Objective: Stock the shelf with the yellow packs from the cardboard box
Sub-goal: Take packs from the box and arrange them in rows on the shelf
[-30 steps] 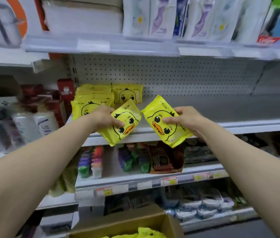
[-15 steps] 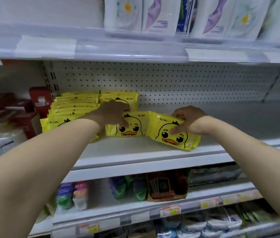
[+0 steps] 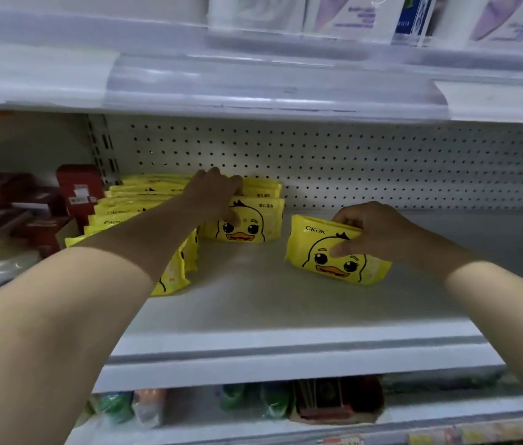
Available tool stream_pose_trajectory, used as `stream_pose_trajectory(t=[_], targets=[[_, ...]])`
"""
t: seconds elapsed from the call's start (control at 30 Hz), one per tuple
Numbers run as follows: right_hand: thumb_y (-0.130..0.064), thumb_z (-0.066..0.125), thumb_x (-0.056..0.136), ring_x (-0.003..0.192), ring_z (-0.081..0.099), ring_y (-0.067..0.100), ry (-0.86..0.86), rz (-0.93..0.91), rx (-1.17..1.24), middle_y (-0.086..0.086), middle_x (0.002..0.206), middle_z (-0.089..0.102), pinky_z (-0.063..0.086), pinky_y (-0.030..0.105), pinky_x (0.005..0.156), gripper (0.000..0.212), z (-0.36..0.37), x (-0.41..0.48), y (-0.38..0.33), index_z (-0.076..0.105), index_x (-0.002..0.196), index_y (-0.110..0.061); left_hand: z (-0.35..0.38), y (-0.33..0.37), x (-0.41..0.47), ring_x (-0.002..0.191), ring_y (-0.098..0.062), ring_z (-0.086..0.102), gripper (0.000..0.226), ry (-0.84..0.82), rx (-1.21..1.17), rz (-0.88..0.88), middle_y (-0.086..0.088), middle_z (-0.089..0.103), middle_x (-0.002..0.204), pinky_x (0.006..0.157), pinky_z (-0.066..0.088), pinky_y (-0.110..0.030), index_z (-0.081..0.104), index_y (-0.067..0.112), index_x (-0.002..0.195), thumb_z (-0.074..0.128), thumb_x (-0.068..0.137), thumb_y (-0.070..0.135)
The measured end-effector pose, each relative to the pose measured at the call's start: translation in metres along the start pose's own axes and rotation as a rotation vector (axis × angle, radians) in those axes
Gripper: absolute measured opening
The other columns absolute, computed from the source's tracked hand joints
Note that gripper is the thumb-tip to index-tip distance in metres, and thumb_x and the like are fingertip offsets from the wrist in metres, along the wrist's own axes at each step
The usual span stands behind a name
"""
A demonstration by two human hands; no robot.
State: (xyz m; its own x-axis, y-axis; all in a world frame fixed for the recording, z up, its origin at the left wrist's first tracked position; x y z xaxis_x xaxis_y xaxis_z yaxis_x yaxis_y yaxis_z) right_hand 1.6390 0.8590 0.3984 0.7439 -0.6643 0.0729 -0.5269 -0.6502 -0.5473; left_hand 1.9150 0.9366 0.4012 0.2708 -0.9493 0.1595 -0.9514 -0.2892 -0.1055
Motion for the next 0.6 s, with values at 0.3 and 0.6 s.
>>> stream_pose_trajectory(t=[0.3,0.6], targets=[[-0.028,0.092,0.066,0.065,0.063,-0.004,-0.039,-0.047,-0.055,-0.012,0.080,0.071,0.045,0.011,0.056,0.033,0.004,0.024,-0.004,0.071,0.091,-0.032,0.000,-0.001,0.008,0.114,-0.025,0.045,0.073,0.084,0.114,0.035,0.000,0.062,0.109,0.088,0.036,-0.037,0.053,0.026,0.119,0.074,0.063,0.069],[-0.029,0.091,0.068,0.081,0.058,0.000,-0.108,-0.204,-0.078,-0.018,0.088,0.062,0.042,0.010,0.064,0.037,0.044,0.075,-0.062,0.070,0.099,-0.031,-0.039,-0.031,-0.012,0.119,-0.026,0.048,0.061,0.239,-0.137,-0.122,-0.001,0.063,0.116,0.099,0.040,-0.042,0.053,0.023,0.123,0.064,0.079,0.065]])
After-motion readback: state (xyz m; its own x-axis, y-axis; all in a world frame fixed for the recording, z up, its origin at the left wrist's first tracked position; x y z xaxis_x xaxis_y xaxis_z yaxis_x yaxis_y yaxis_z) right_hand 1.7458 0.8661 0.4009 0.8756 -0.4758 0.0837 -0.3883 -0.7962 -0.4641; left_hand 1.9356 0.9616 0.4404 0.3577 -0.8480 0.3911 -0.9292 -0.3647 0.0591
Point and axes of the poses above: each hand's wrist, its own x-axis towards the middle knuckle, its own z-axis out of the palm, y = z × x, the point moved 5 cm from there along x, towards the middle knuckle
